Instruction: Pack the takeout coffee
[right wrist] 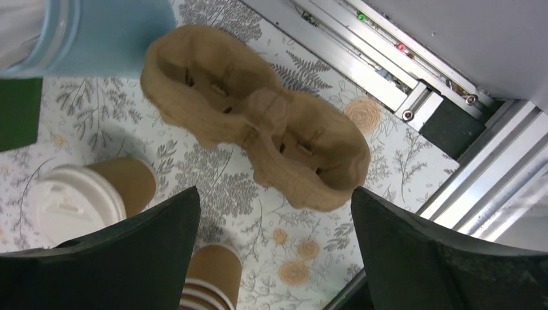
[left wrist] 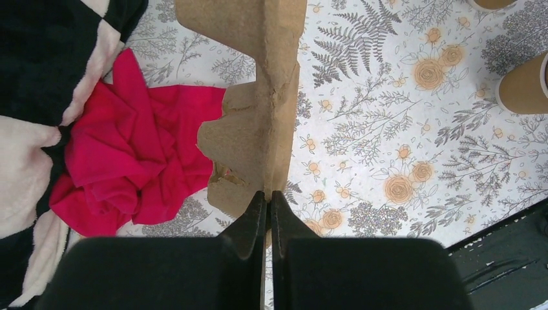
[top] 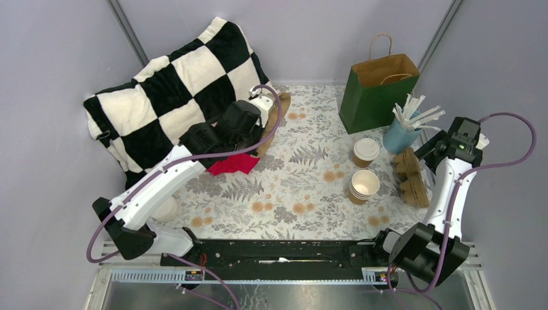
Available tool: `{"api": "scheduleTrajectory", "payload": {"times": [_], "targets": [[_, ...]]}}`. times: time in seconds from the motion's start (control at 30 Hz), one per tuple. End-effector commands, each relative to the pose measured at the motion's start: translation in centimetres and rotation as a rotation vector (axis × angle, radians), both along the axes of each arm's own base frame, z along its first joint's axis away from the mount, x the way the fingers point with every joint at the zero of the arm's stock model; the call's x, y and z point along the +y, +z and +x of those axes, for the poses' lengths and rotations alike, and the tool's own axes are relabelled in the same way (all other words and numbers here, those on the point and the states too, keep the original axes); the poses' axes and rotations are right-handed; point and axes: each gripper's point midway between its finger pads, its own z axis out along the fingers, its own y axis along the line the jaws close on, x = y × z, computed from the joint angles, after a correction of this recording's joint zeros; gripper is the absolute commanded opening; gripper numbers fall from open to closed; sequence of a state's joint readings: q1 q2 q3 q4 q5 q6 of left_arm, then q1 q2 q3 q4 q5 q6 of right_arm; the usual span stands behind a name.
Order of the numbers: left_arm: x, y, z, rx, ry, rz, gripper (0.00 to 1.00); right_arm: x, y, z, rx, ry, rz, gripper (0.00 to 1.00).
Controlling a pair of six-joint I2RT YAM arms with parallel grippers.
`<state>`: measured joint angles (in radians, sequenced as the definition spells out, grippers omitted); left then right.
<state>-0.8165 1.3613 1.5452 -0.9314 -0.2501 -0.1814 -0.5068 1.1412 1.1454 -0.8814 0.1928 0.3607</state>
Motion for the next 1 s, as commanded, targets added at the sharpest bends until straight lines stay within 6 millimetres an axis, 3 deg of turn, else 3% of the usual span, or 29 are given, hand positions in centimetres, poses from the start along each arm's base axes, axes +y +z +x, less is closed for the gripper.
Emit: {"api": "scheduleTrajectory", "payload": {"times": [0.0,0.07,0.17,0.3,0.5,0.6,0.73,0.97], "targets": [[0.9,2.2,0.3,-0.094,0.010,-0.031,0.00,-1.4,-1.7,1.6,-0.037,0.007,0.015,0.92],[1.3,2.0,0.2,-0.090,0.014,-0.032,0.00,-0.6,-3.1,3.2,-0.093,0.076,0.068,0.93],[1.8,2.0,0.1,-0.095,0.021,-0.031,0.00,-0.2,-5.4,3.7,-0.093,0.112,0.136,0.92],[2.4,1.9,0.0,-0.101,0.029,-0.020,0.00,0.2,-7.9,3.2,-0.066,0.155,0.203,0.91],[2.4,1.9,0.1,-0.100,0.030,-0.020,0.00,1.4,-9.2,2.2,-0.045,0.158,0.247,0.87],[2.2,1.8,0.0,-0.095,0.023,-0.025,0.00,2.3,-10.0,1.5,-0.020,0.158,0.288,0.76],[2.0,1.6,0.0,-0.087,0.017,-0.027,0.00,3.3,-10.5,0.7,0.006,0.140,0.341,0.54],[1.5,1.3,-0.1,-0.072,0.001,-0.031,0.00,2.3,-9.7,-2.4,0.126,-0.013,0.284,0.10]]}}
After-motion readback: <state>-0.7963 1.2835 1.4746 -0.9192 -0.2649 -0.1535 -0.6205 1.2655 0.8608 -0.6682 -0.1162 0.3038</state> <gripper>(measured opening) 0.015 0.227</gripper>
